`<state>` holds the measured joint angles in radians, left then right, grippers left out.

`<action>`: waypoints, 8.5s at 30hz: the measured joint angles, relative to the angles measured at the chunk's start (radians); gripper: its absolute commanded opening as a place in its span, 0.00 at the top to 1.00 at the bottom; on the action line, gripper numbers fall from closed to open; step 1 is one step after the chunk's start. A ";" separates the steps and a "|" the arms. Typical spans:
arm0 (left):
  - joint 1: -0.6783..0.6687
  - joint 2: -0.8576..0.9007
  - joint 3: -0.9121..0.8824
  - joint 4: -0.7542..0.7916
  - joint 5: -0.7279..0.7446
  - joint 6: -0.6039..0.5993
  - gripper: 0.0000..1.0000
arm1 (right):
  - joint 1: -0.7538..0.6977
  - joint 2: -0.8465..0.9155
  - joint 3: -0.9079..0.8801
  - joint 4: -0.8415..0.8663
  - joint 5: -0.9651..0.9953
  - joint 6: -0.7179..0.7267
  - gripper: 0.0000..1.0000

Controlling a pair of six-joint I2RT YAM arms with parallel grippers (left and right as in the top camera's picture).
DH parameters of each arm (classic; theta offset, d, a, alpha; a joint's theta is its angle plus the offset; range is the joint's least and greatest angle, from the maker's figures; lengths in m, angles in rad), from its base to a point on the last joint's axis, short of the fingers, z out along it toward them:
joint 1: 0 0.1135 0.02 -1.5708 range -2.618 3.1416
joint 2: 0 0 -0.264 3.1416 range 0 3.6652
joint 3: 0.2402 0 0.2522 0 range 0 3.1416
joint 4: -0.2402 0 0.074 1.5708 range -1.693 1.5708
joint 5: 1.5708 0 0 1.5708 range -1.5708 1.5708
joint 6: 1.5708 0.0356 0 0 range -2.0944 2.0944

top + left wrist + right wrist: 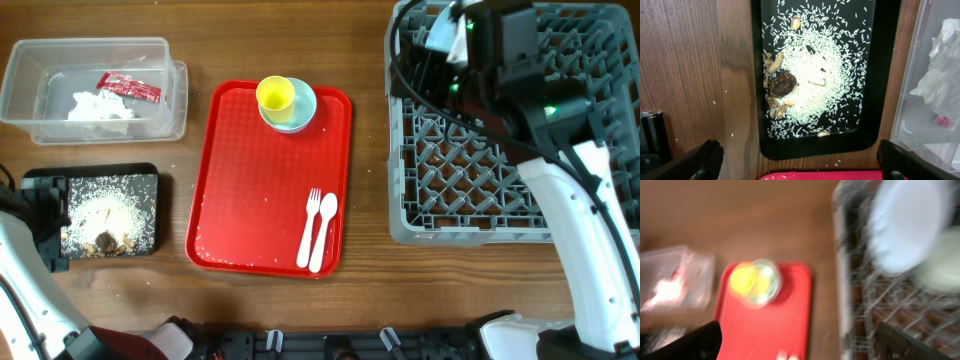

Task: Sort waste into correct bins and load items into the dishwasher rack
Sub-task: 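Move right gripper to the tray and grasp the white fork, then carry the fork to the rack and release it, then return right gripper to the tray and grasp the white spoon, then carry the spoon to the rack and release it beside the fork, then reach right gripper to the yellow cup and grasp it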

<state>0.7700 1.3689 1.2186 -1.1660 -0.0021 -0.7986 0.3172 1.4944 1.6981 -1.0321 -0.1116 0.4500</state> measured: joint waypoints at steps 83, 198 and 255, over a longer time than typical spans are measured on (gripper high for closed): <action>0.000 0.000 0.000 0.000 0.000 0.000 0.00 | -0.212 0.174 -0.136 -0.264 0.099 -0.220 0.95; 0.000 0.000 0.000 0.000 0.000 0.000 0.00 | -0.174 0.140 -0.326 -0.060 0.195 -0.124 0.22; 0.000 0.000 0.000 0.000 0.000 0.000 0.00 | 0.433 1.022 0.676 0.163 0.277 -0.260 0.69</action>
<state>0.7700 1.3689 1.2186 -1.1660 -0.0021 -0.7986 0.7502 2.5160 2.3741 -0.8692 0.1658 0.1902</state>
